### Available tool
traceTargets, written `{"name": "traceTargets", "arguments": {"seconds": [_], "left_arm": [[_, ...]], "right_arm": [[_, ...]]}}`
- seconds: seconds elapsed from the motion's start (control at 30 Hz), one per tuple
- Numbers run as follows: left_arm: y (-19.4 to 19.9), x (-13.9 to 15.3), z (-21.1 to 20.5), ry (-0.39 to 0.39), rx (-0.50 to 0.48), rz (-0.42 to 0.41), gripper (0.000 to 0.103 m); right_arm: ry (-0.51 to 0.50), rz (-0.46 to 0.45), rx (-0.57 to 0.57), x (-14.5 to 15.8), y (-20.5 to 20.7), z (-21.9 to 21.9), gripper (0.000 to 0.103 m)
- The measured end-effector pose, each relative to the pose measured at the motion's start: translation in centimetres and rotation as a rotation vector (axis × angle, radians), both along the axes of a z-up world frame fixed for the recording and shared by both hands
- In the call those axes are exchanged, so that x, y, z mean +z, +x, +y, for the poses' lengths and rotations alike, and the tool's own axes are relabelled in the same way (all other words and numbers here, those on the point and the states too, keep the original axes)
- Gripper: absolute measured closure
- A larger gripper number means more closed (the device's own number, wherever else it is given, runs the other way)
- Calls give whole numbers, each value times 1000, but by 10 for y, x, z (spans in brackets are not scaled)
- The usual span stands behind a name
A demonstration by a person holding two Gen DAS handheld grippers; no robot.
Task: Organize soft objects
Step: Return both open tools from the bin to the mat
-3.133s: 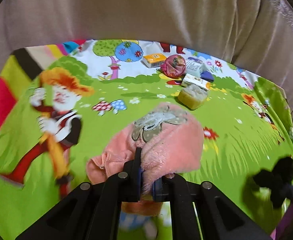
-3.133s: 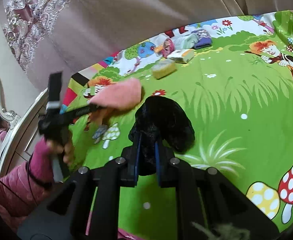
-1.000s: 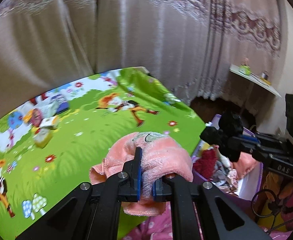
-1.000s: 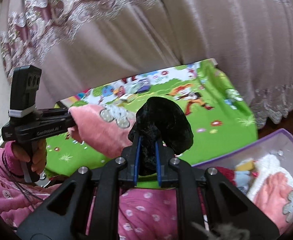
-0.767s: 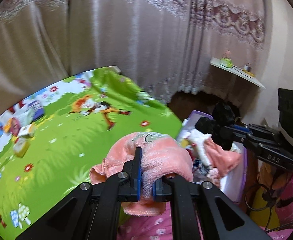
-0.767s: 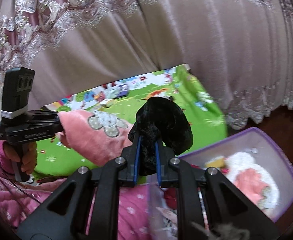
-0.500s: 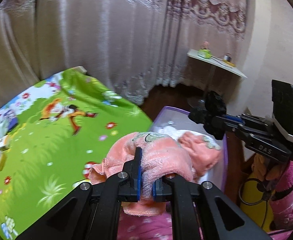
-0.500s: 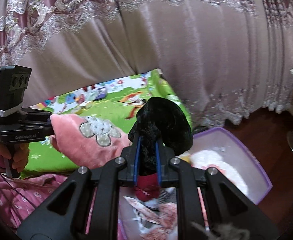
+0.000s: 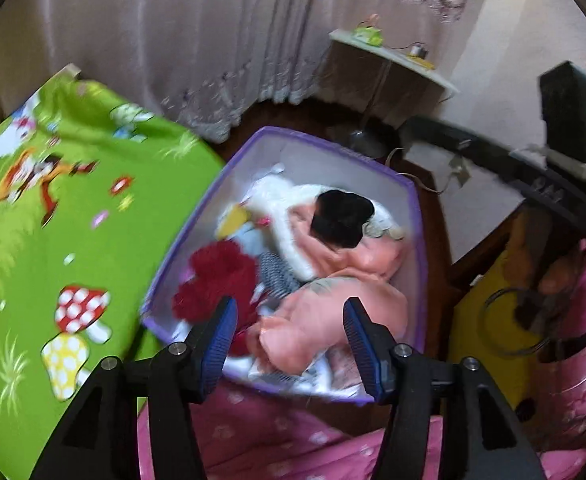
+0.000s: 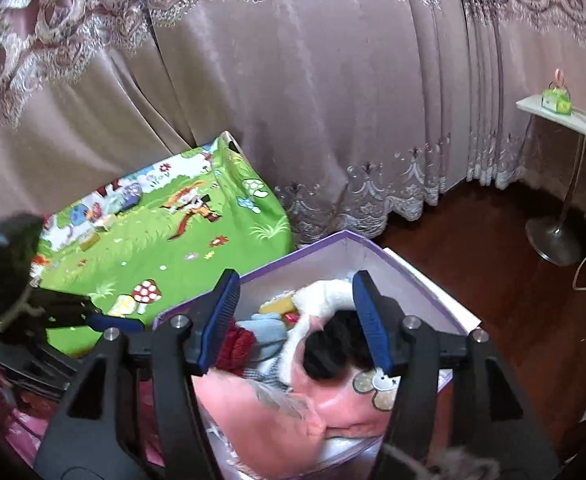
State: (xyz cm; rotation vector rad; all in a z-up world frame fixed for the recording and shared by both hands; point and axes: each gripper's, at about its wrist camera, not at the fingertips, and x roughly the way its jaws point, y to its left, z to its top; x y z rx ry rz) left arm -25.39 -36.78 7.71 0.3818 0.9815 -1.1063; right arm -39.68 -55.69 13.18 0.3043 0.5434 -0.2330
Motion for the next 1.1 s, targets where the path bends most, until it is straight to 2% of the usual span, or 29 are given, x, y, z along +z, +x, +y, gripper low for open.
{"name": "traceTargets", "arguments": {"seconds": [0.13, 0.3, 0.53, 0.6, 0.67, 0.73, 0.93, 1.1], "left_arm": [[29, 6, 38, -10, 117, -52, 44], [77, 11, 118, -17, 356, -141, 38], [132, -3, 247, 17, 722, -183, 37], [146, -8, 285, 10, 818, -180, 32], [158, -14, 318, 13, 907, -179, 27], [167, -18, 337, 11, 959, -169, 25], [202, -31, 388, 20, 1065, -185, 25], [235, -40, 413, 69, 1109, -238, 25]], "right_arm": [[0, -4, 22, 3, 3, 5, 40], [-14, 13, 93, 4, 27, 25, 40], [-46, 41, 280, 11, 77, 83, 40], [-54, 53, 335, 8, 94, 108, 37], [-9, 73, 397, 0, 116, 132, 36], [51, 121, 466, -14, 144, 163, 35], [71, 174, 664, -46, 220, 260, 35], [119, 213, 719, -65, 280, 305, 35]]}}
